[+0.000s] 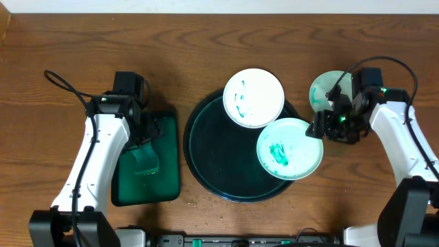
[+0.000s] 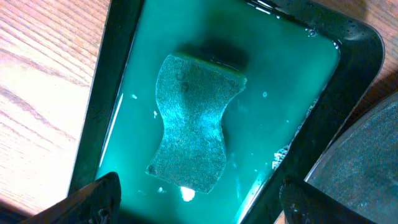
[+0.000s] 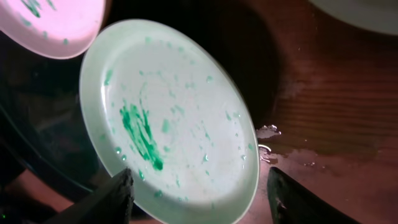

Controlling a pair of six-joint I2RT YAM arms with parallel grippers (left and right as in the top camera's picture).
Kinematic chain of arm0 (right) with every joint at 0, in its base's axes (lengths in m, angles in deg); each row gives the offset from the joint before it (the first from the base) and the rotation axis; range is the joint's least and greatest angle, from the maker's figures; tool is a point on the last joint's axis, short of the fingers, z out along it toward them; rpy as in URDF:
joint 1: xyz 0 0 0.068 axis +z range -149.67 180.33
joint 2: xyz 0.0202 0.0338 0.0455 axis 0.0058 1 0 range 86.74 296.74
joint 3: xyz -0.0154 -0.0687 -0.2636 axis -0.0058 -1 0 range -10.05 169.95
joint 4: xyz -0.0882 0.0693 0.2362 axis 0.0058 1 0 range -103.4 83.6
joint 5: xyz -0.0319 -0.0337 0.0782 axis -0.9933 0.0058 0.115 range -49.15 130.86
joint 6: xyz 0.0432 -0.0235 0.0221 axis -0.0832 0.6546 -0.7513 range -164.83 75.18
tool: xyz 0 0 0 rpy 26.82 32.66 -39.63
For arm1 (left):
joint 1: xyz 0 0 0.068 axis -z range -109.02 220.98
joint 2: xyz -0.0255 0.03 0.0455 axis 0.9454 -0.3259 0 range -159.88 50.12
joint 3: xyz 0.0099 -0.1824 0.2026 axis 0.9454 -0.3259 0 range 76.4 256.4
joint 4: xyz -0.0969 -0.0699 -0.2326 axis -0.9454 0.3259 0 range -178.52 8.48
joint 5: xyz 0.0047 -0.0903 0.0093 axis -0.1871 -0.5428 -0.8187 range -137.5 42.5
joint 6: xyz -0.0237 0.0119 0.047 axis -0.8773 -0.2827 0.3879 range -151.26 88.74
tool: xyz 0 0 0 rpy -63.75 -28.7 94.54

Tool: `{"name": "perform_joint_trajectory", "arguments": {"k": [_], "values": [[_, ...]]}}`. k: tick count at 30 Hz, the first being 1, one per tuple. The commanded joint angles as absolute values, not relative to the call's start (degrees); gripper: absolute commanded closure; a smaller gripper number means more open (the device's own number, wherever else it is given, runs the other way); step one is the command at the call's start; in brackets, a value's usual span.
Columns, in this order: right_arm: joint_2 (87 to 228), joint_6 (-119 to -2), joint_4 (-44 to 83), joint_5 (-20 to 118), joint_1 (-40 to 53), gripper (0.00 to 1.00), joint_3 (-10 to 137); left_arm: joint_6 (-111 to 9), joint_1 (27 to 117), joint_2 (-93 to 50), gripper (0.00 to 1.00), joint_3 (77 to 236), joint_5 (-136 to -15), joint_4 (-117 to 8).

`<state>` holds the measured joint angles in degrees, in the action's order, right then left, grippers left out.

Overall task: Clean dirty plates on tray and stack at the side
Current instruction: 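Grip the pink-white plate rim with the right gripper, drag it to tray center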

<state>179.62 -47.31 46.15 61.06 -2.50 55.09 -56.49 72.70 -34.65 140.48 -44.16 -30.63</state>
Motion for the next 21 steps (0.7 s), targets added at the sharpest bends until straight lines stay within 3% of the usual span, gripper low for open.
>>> {"name": "perform_joint_trajectory", "arguments": {"k": [1, 10, 13, 17, 21], "values": [[179.78, -49.67, 44.51, 62.11, -2.02, 0.36, 52.38, -56.21, 72.72, -34.15, 0.18, 140.39, -44.1, -30.52], [179.78, -56.46, 36.16, 61.7, -2.02, 0.4, 43.33, -56.21, 72.72, -34.15, 0.18, 140.39, -44.12, -30.5], [179.78, -57.08, 35.09, 61.7, -2.02, 0.5, 42.5, -56.21, 72.72, -34.15, 0.18, 140.39, -44.12, -30.5], [179.78, -57.99, 34.28, 61.65, -2.02, 0.74, 42.44, -56.18, 72.72, -34.15, 0.18, 140.39, -44.12, -30.5], [179.78, -58.17, 33.89, 61.63, -2.02, 0.81, 42.41, -56.18, 72.72, -34.15, 0.18, 140.39, -44.12, -30.47]]}}
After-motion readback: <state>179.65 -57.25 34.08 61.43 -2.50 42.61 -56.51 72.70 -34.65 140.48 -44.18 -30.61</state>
